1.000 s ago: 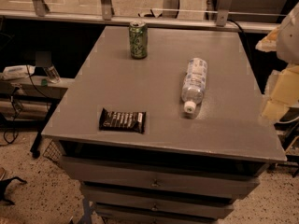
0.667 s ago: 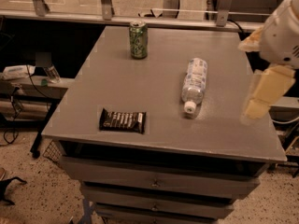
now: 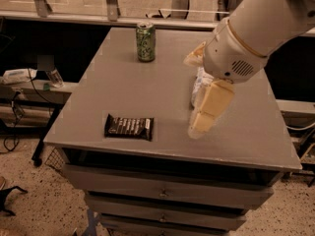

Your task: Pick rxbar chocolate

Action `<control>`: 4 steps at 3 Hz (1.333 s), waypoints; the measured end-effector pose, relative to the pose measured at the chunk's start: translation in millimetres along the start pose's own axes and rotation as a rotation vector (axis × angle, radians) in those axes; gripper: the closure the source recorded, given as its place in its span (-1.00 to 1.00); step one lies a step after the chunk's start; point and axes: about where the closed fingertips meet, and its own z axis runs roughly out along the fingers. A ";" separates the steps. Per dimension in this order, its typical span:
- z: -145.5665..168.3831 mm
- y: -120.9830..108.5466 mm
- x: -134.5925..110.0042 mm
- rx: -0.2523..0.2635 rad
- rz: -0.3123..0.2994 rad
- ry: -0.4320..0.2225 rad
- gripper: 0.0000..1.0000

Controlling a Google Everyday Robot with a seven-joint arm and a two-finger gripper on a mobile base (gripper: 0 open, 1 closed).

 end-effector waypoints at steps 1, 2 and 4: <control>0.0 0.0 -0.1 0.000 0.000 0.000 -1.00; 29.6 -6.8 -12.7 -0.023 -0.011 -0.032 -1.00; 106.7 -16.0 -40.6 -0.098 -0.028 -0.042 -1.00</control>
Offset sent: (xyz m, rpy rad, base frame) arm 0.0321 0.0641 -0.0546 0.0818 0.0448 0.0653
